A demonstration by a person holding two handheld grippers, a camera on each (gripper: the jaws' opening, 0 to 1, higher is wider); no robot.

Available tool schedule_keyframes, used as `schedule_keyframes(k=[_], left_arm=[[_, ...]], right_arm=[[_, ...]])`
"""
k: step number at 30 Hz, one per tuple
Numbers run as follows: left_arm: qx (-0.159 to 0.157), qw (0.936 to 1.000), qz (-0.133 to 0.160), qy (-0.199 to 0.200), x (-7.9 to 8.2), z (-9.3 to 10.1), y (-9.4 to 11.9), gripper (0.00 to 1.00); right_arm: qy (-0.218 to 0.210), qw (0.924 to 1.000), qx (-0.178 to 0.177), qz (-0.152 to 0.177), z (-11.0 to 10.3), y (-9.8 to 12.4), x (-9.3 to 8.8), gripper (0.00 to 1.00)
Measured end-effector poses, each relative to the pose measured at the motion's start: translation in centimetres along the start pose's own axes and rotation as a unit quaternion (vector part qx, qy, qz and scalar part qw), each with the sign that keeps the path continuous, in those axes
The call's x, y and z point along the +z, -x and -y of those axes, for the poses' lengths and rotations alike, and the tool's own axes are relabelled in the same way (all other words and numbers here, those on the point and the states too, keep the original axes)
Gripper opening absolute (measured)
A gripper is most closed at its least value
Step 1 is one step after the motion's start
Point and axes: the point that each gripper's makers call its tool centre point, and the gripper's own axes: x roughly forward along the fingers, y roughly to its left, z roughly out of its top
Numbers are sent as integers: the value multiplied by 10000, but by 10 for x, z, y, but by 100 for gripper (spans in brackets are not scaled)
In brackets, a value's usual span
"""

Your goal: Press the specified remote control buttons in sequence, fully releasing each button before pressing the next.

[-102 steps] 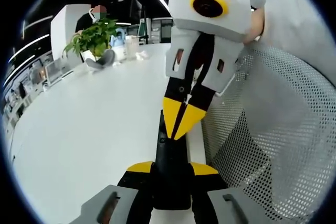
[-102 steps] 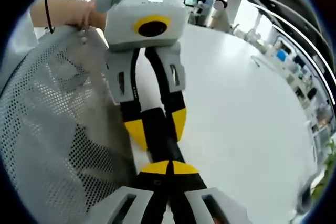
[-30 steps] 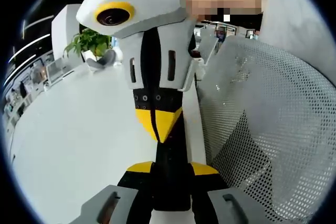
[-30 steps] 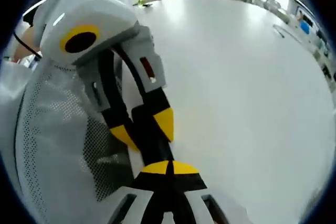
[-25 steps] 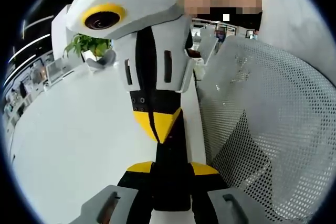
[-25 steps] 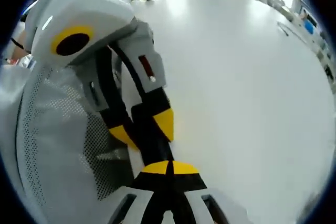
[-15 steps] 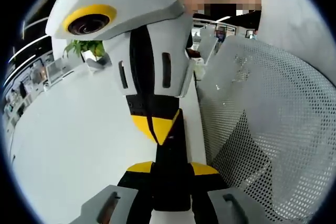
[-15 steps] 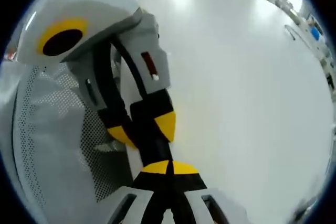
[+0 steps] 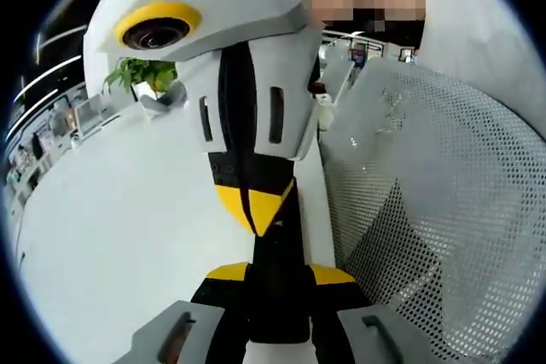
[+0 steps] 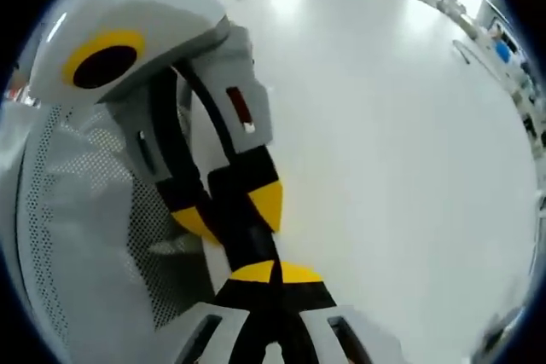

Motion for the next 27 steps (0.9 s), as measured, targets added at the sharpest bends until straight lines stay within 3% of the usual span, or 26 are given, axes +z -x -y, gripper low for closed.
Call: schedule_keyframes(k=[6,11,16,27], left_arm=[[5,10000,8,10,0,0,0,25],[6,10000,11,6,0,0,0,25],[6,10000,18,14,0,0,0,25],[-1,10000,23,6,0,0,0,25]], right_arm=[[-340,9976,-132,587,1,1,1,0],[-263,9923,-490,1111,0,4,1,0],[-253,9893,-647,1282,-3,5,-1,0],[-28,9866,-431,1574,-19,9,8,0]])
